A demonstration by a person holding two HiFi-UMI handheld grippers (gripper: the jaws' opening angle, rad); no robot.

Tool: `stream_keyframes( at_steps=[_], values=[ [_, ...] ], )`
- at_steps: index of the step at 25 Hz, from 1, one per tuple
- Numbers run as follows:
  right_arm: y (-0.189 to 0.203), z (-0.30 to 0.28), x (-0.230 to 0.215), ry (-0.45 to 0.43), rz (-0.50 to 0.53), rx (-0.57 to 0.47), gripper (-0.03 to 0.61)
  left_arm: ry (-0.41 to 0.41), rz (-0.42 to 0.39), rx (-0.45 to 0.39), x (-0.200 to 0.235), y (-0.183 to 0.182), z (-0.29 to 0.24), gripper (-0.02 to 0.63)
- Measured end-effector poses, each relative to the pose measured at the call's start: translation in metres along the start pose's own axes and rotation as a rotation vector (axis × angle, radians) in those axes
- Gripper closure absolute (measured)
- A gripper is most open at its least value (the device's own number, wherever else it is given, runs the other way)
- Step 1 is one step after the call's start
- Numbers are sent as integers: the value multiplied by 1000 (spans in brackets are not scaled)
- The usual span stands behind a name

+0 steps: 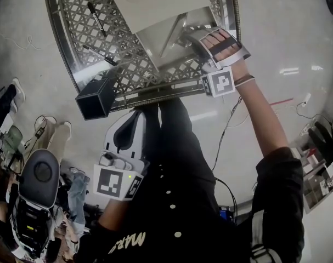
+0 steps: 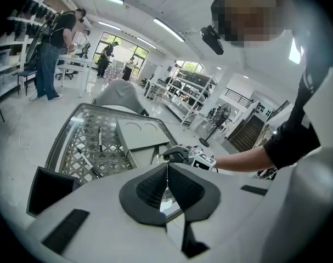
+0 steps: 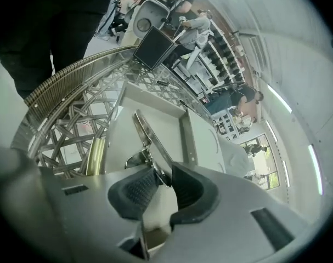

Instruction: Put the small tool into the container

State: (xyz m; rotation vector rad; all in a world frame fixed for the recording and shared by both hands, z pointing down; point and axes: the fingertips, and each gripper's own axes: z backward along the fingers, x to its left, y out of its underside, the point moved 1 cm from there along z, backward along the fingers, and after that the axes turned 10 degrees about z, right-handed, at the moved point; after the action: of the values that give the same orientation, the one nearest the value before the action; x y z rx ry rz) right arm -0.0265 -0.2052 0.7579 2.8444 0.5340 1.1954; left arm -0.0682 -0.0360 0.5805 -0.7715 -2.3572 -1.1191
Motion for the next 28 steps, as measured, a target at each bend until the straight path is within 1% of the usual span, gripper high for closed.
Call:
stream_keyframes(
  at_steps=[2,3,5,7,10,13,15,18,21,23,28],
  values=[
    [3,1,2,8,-66,3,505,1,-2,3,-1,1,0,586],
    [4,2,2,23,-74,4,502,2,-3,5,-1,1,0,586],
    [3,5,-1,61,-27,5,498,5,-8,8,-3,1,0,586],
    [2,9,-2,86,51,13,474,9,-13,7,-4,-1,-1,586],
    [7,13,6,75,127,28,454,12,-16,3,-4,-3,0,586],
    [14,18,13,68,151,29,469,13,-16,8,-4,-2,0,586],
    [18,22,10,70,125,32,463,13,-24,10,-4,-3,-1,586],
    [20,35,-10,96,57,24,477,14,-43,0,-7,-10,-3,586],
    [21,51,-10,114,-28,38,524,19,-38,-17,-9,-21,0,586],
    [17,64,-20,136,-73,41,562,21,-49,-31,-11,-29,2,586],
    [8,91,-57,179,-211,39,566,36,-103,-66,-20,-53,7,586]
  ],
)
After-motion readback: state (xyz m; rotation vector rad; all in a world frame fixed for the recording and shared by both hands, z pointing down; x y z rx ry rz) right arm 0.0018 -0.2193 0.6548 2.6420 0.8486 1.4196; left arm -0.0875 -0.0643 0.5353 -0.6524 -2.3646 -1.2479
